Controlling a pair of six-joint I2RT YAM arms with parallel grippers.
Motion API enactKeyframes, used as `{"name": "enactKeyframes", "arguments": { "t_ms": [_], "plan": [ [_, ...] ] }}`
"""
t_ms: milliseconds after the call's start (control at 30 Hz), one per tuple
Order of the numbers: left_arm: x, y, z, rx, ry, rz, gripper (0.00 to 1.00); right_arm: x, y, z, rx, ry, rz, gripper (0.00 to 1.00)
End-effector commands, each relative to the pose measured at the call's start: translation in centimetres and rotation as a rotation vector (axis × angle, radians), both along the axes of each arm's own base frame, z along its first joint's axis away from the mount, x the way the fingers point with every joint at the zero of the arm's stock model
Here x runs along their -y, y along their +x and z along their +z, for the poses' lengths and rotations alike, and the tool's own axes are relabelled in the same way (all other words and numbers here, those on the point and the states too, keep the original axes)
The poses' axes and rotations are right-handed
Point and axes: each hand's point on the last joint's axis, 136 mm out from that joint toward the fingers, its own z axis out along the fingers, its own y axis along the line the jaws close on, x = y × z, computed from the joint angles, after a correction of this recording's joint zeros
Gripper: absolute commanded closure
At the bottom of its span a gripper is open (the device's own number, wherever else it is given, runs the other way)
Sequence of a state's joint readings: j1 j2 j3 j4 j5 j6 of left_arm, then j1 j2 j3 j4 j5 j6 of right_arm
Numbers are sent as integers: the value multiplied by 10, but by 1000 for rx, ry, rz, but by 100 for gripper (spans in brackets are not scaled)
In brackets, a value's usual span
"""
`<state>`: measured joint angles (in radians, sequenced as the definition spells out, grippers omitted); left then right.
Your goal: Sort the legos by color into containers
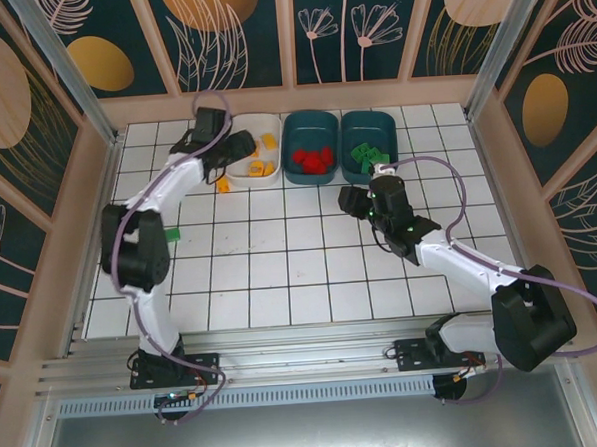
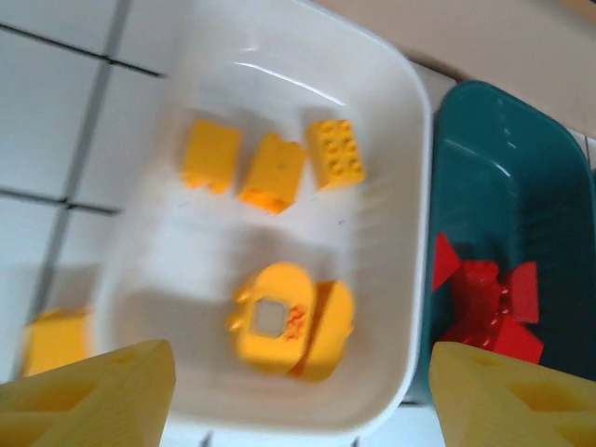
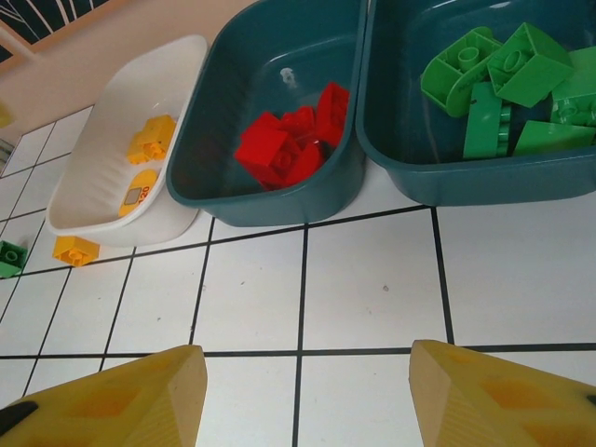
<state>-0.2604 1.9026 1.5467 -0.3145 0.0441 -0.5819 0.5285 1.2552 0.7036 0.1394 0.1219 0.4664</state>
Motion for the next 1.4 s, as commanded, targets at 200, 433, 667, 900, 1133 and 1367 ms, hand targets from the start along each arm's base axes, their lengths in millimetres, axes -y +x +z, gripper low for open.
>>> {"name": "enactKeyframes", "arguments": {
  "t_ms": [200, 433, 667, 900, 1133, 1367],
  "plan": [
    [-164, -98, -21, -65, -24, 407, 28, -59, -9, -8, -13, 26, 159, 40],
    [-212, -127, -80, -196, -185, 576, 25, -94, -11, -11, -14, 13, 239, 40],
    [-230, -114, -90, -181, -228, 696, 27, -93, -17, -21, -35, 7, 242, 40],
    [-241, -101, -92, -195, -270, 769, 29, -93, -17, -27, -47, -9, 245, 40],
    [-242, -96, -119, -264, -330, 801, 31, -91, -16, -27, -45, -16, 238, 40],
    [-250, -89, -134, -281, -345, 840, 34, -87, -19, -25, -42, -20, 226, 40]
  ]
}}
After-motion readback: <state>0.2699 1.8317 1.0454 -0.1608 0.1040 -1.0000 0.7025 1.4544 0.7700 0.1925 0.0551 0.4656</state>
